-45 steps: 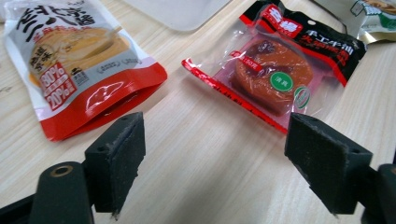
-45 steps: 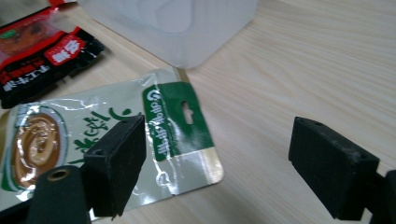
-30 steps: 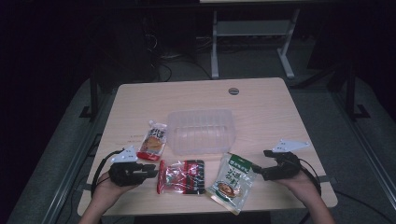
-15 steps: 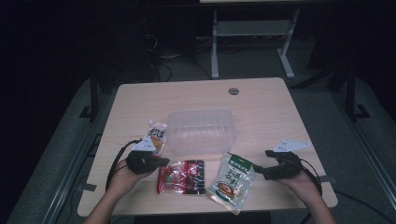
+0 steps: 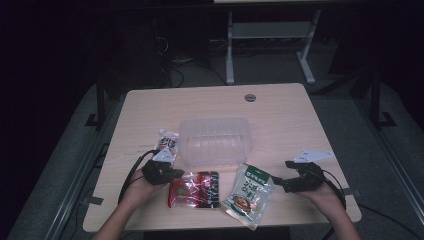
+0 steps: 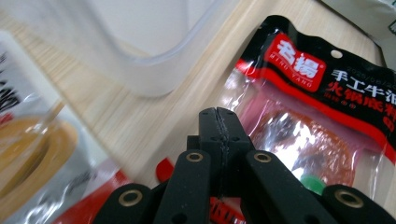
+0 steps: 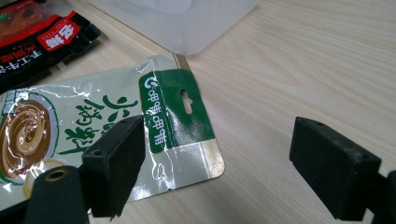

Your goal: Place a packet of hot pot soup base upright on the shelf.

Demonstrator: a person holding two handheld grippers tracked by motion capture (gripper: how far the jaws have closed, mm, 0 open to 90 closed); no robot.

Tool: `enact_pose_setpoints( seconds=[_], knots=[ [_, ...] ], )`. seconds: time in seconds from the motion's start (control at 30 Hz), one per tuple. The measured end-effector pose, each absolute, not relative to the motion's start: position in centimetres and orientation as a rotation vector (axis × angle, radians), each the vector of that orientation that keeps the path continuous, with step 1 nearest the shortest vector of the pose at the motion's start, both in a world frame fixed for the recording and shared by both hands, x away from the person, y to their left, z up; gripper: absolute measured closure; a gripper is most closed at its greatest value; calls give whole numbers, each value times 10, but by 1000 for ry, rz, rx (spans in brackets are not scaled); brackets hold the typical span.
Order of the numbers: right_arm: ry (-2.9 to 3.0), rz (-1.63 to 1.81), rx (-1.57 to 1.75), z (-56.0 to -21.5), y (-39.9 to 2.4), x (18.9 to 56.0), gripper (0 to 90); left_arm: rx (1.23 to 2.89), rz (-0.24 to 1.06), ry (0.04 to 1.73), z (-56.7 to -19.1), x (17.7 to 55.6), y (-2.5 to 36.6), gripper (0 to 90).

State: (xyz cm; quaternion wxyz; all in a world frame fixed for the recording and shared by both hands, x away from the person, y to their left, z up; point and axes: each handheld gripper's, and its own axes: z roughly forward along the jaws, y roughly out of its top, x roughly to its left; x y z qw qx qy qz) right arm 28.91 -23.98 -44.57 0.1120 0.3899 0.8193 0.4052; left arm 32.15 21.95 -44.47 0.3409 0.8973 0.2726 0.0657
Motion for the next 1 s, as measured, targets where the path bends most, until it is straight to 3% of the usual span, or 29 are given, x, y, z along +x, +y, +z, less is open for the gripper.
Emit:
enact_pose_setpoints(
  seconds=[0.43,0.77,1.0],
  knots=[
    [2401,1185,1148,-445,-242,289,179,2310,166,741,-440,309,241,895],
    [2401,1183,1154,-445,-241,289,179,2257,139,766,-429,257,250,895],
    [2406,1189,1137,-446,-238,289,179,2283,139,752,-435,270,246,896]
  ],
)
